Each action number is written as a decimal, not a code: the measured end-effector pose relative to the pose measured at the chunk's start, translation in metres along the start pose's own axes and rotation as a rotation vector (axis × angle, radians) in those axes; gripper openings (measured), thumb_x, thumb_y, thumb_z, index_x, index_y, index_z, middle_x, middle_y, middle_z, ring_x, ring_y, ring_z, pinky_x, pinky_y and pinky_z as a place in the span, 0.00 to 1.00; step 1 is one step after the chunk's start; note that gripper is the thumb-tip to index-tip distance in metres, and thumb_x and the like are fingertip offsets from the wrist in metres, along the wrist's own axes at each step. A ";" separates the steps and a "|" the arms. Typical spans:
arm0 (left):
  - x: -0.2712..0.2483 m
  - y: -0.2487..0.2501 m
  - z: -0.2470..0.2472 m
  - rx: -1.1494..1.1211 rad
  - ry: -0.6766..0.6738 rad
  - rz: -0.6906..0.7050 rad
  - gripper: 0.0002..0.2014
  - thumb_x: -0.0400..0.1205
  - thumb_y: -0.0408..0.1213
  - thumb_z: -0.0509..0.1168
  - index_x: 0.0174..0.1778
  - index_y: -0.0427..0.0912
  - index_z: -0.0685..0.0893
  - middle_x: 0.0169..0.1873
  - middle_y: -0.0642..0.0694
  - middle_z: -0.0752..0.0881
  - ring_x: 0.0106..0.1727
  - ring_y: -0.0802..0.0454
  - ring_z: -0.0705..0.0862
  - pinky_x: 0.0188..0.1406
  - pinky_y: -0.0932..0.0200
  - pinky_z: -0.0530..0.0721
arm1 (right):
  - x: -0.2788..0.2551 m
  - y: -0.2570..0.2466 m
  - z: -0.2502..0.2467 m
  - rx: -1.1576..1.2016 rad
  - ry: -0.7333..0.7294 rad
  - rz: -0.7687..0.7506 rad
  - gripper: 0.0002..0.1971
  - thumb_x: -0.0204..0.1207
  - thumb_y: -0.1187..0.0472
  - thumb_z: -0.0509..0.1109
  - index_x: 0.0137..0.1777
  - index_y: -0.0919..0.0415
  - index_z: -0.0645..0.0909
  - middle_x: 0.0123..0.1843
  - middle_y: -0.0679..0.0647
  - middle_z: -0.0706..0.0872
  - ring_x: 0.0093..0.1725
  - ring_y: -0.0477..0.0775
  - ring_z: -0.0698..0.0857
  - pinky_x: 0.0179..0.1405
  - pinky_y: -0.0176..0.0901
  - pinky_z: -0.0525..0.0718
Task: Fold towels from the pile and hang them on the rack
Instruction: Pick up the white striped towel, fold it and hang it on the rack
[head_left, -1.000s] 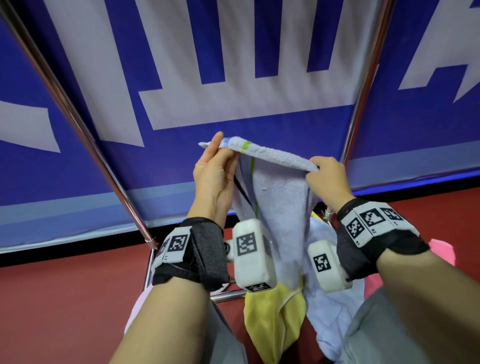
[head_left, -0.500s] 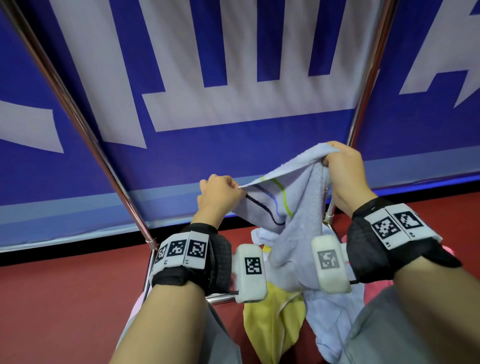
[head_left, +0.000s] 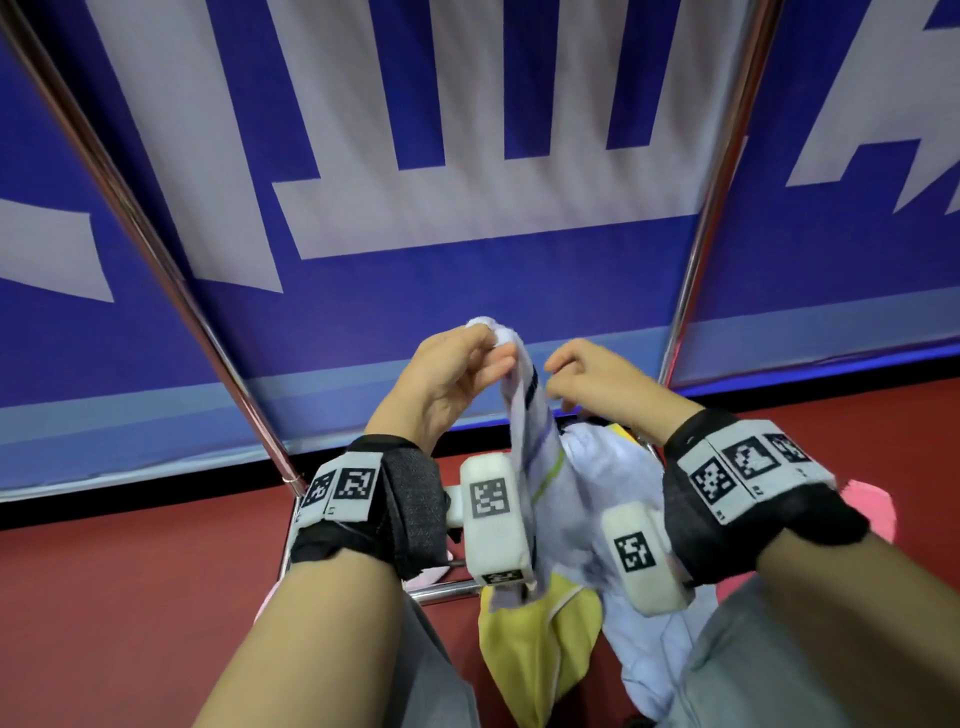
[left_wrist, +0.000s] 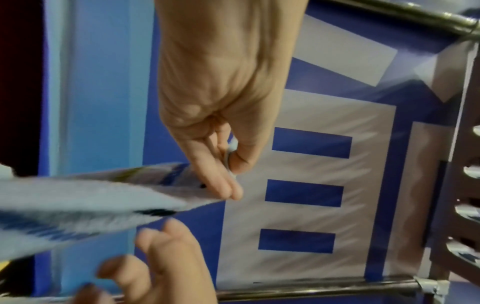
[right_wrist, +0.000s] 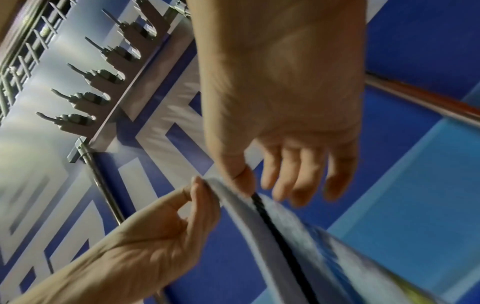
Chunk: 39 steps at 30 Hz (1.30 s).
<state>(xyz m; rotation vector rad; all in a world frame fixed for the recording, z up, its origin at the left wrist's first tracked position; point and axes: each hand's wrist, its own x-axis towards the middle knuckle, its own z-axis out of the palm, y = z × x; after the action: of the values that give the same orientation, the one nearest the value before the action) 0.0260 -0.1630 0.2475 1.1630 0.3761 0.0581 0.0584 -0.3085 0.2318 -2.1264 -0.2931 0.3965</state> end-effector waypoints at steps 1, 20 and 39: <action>0.000 0.001 0.001 -0.071 -0.003 0.005 0.09 0.82 0.22 0.55 0.42 0.34 0.78 0.27 0.46 0.83 0.24 0.62 0.86 0.28 0.72 0.85 | -0.005 -0.003 0.004 -0.007 -0.108 0.002 0.09 0.74 0.64 0.68 0.53 0.59 0.74 0.43 0.54 0.79 0.43 0.53 0.79 0.38 0.40 0.76; -0.002 0.017 -0.016 -0.512 -0.013 0.336 0.19 0.80 0.14 0.56 0.65 0.33 0.77 0.38 0.47 0.84 0.42 0.56 0.90 0.42 0.69 0.87 | 0.022 0.032 -0.008 -0.441 0.037 0.050 0.12 0.71 0.68 0.65 0.29 0.57 0.69 0.35 0.57 0.77 0.40 0.57 0.73 0.27 0.38 0.66; 0.010 0.009 -0.066 0.057 0.336 0.229 0.20 0.77 0.18 0.66 0.66 0.29 0.78 0.58 0.37 0.84 0.44 0.51 0.85 0.36 0.72 0.85 | 0.012 0.059 -0.073 -0.319 0.470 0.040 0.08 0.69 0.67 0.74 0.47 0.69 0.87 0.46 0.68 0.88 0.53 0.63 0.85 0.44 0.41 0.74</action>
<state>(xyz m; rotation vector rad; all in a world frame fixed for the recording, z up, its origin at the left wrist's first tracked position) 0.0152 -0.0983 0.2310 1.2510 0.5412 0.4489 0.1010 -0.3916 0.2189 -2.4616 -0.0409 -0.1443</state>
